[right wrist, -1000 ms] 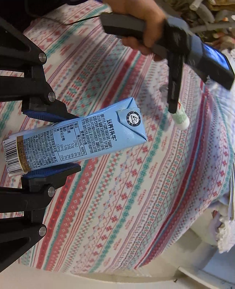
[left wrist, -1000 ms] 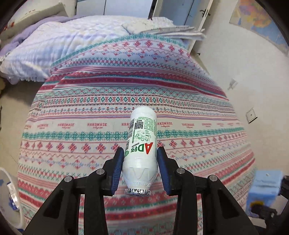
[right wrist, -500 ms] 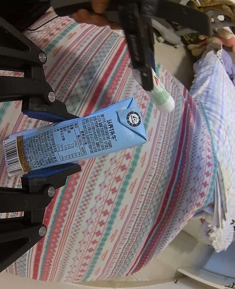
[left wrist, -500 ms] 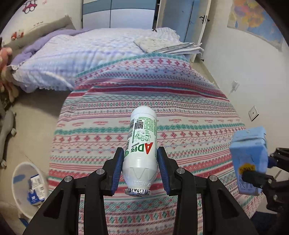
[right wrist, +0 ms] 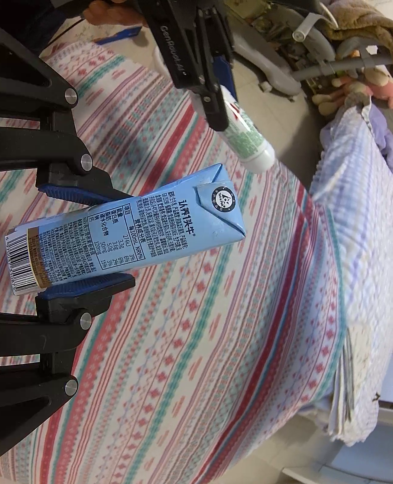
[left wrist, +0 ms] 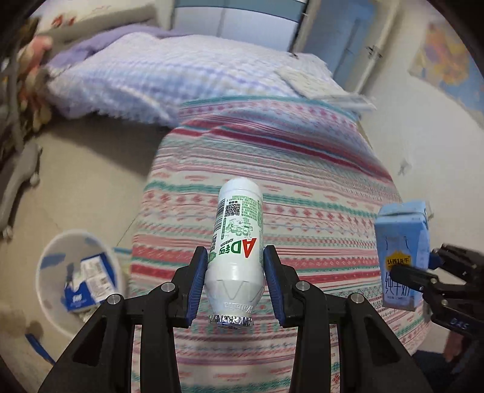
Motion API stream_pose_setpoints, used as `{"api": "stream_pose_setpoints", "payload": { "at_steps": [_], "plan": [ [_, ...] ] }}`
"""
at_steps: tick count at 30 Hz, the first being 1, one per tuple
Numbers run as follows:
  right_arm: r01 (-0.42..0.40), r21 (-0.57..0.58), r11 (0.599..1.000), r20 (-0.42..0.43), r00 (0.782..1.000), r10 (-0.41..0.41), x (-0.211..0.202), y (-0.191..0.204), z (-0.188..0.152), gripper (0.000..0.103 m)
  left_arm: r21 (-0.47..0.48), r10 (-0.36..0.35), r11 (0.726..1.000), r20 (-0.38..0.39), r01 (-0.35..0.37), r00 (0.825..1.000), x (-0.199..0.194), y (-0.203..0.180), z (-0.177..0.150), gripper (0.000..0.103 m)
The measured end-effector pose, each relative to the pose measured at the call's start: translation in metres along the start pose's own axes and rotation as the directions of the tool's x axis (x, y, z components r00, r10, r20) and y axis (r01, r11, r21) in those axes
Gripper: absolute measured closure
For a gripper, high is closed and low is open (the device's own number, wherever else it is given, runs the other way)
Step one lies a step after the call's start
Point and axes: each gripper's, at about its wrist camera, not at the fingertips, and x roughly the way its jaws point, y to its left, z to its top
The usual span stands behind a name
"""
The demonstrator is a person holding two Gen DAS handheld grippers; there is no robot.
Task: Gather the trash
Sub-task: 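Carry the white bottle and milk carton in both grippers over the bin, then open both grippers to drop the bottle and milk carton into the bin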
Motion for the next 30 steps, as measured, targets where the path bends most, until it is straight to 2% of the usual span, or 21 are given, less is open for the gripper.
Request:
{"api": "stream_pose_setpoints", "payload": {
  "at_steps": [5,9,13,17,24,28,30],
  "plan": [
    [-0.028,-0.017,0.999,0.016,0.999,0.028,0.009,0.027,0.014,0.065,-0.17,0.009,0.985,0.006,-0.008,1.0,-0.022,0.087,-0.001,0.063],
    [-0.05,-0.036,0.998,0.015,0.999,0.051,0.02,0.048,0.022,0.065,-0.29,0.045,0.956,-0.003,-0.044,0.999,-0.032,0.15,-0.011,0.063],
    [-0.063,-0.056,0.996,0.0,0.998,0.063,0.032,0.065,0.026,0.065,-0.378,0.067,0.922,-0.063,-0.086,0.996,-0.024,0.196,-0.031,0.063],
    [-0.073,-0.069,0.995,-0.024,0.997,0.071,0.048,0.079,0.027,0.065,-0.412,0.069,0.905,-0.114,-0.11,0.991,-0.009,0.219,-0.043,0.063],
    [-0.107,-0.086,0.99,-0.052,0.993,0.103,0.068,0.108,0.026,0.065,-0.443,0.08,0.885,-0.154,-0.142,0.985,0.008,0.243,-0.052,0.062],
    [-0.127,-0.108,0.986,-0.06,0.991,0.121,0.076,0.126,0.027,0.065,-0.458,0.06,0.875,-0.214,-0.154,0.975,0.026,0.25,-0.053,0.056],
    [-0.131,-0.113,0.985,-0.06,0.99,0.125,0.079,0.131,0.027,0.065,-0.465,0.074,0.868,-0.227,-0.175,0.971,0.027,0.254,-0.056,0.055]
  ]
}}
